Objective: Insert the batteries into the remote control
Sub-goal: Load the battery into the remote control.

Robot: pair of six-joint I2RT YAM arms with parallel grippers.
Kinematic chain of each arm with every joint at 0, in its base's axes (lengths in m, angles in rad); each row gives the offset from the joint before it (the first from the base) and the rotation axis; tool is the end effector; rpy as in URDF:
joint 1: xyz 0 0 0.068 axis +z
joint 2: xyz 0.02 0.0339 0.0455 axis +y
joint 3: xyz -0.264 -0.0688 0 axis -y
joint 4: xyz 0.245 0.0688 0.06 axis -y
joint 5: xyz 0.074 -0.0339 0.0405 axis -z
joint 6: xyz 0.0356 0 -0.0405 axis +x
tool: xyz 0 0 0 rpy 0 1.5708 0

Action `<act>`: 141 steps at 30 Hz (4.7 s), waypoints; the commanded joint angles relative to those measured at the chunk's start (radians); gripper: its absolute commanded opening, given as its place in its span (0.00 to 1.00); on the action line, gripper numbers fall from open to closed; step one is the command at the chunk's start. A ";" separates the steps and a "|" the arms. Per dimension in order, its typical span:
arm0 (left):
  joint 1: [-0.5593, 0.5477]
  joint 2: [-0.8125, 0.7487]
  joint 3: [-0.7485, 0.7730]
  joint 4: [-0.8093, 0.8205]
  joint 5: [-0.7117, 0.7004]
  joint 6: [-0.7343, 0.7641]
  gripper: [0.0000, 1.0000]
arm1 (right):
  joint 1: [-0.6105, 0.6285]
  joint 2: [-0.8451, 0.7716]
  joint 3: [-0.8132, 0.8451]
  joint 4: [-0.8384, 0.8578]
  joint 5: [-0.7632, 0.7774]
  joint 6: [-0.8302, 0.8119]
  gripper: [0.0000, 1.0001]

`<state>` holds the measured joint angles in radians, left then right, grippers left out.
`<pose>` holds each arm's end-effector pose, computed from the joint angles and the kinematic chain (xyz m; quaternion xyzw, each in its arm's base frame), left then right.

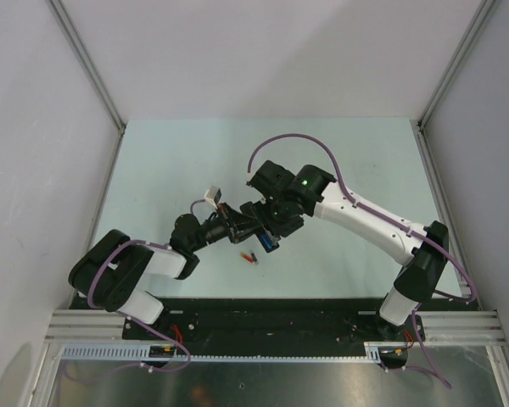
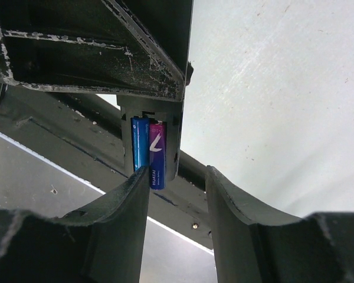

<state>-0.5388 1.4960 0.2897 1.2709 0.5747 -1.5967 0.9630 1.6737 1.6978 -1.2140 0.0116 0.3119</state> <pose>0.2024 -0.1435 0.1760 -0.1525 0.6706 -0.7064 0.1675 0.1896 0.2718 0.3402 -0.3130 0.9307 0.1081 0.1555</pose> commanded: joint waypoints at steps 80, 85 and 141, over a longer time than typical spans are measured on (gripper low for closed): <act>0.062 -0.051 0.071 0.404 0.241 -0.083 0.00 | -0.023 -0.782 -0.854 1.131 -0.254 0.062 0.66; 0.062 -0.059 0.059 0.404 0.243 -0.091 0.00 | -0.026 -0.781 -0.924 1.157 -0.280 0.035 0.69; 0.053 -0.141 0.011 0.403 0.212 -0.101 0.00 | -0.129 -0.713 -1.046 1.328 -0.444 0.073 0.57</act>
<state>-0.4847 1.3930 0.3065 1.2995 0.7849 -1.6855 0.8555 0.9489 0.6506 0.0696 -0.4332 0.3733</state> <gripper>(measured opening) 0.148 0.574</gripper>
